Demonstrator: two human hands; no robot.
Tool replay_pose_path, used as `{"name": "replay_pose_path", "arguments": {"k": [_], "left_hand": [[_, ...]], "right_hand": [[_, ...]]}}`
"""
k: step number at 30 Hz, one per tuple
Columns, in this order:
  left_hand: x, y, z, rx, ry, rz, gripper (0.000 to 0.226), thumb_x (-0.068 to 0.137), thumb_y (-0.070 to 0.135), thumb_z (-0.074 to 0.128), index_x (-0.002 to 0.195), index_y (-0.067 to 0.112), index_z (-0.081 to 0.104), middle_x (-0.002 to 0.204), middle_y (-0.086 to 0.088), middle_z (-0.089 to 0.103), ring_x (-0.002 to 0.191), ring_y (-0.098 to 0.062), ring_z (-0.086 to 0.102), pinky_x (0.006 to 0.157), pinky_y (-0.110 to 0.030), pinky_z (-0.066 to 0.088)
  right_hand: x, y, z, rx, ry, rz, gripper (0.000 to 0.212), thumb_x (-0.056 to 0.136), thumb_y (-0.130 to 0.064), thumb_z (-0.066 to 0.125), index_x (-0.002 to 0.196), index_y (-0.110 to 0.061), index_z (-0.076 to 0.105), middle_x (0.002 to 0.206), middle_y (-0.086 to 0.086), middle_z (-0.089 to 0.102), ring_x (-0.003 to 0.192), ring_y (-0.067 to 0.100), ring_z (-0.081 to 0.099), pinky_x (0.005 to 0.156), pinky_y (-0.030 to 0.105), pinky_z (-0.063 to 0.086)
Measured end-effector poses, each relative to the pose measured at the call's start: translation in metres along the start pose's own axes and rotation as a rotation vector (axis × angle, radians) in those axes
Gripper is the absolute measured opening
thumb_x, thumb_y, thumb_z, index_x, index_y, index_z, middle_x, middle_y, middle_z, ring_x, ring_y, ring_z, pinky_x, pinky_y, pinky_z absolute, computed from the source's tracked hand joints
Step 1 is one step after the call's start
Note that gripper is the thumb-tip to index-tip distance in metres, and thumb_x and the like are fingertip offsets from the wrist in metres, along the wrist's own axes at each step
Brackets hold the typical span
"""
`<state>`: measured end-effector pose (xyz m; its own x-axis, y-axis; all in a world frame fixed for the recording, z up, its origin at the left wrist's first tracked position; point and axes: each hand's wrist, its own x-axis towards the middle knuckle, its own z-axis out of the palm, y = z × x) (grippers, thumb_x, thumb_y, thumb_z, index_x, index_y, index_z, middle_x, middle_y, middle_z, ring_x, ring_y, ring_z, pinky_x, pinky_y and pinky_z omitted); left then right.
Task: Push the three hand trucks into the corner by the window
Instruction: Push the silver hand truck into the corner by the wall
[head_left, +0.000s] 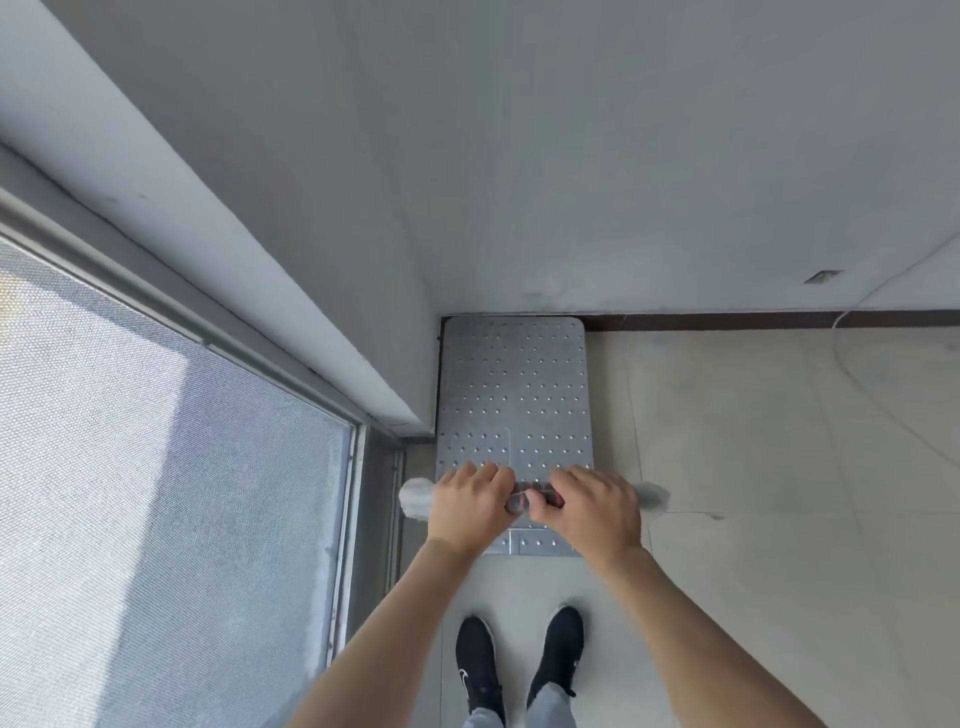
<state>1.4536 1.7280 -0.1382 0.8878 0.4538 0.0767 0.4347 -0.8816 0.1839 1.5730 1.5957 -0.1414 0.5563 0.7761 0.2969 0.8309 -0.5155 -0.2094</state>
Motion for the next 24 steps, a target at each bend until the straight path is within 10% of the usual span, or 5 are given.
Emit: {"name": "replay_pose_path", "arguments": {"k": [24], "left_hand": [[0.012,0.0,0.005,-0.001,0.034,0.013,0.027,0.066,0.029,0.071,0.061,0.018,0.046,0.054,0.003,0.044,0.046,-0.02,0.041,0.045,-0.025,0.029]], "right_hand": [[0.014,0.011,-0.001,0.053,-0.092,-0.034,0.042,0.086,-0.051,0.056,0.058,-0.02,0.049,0.05,-0.002,0.046,0.042,0.023,0.047,0.044,0.027,0.035]]}}
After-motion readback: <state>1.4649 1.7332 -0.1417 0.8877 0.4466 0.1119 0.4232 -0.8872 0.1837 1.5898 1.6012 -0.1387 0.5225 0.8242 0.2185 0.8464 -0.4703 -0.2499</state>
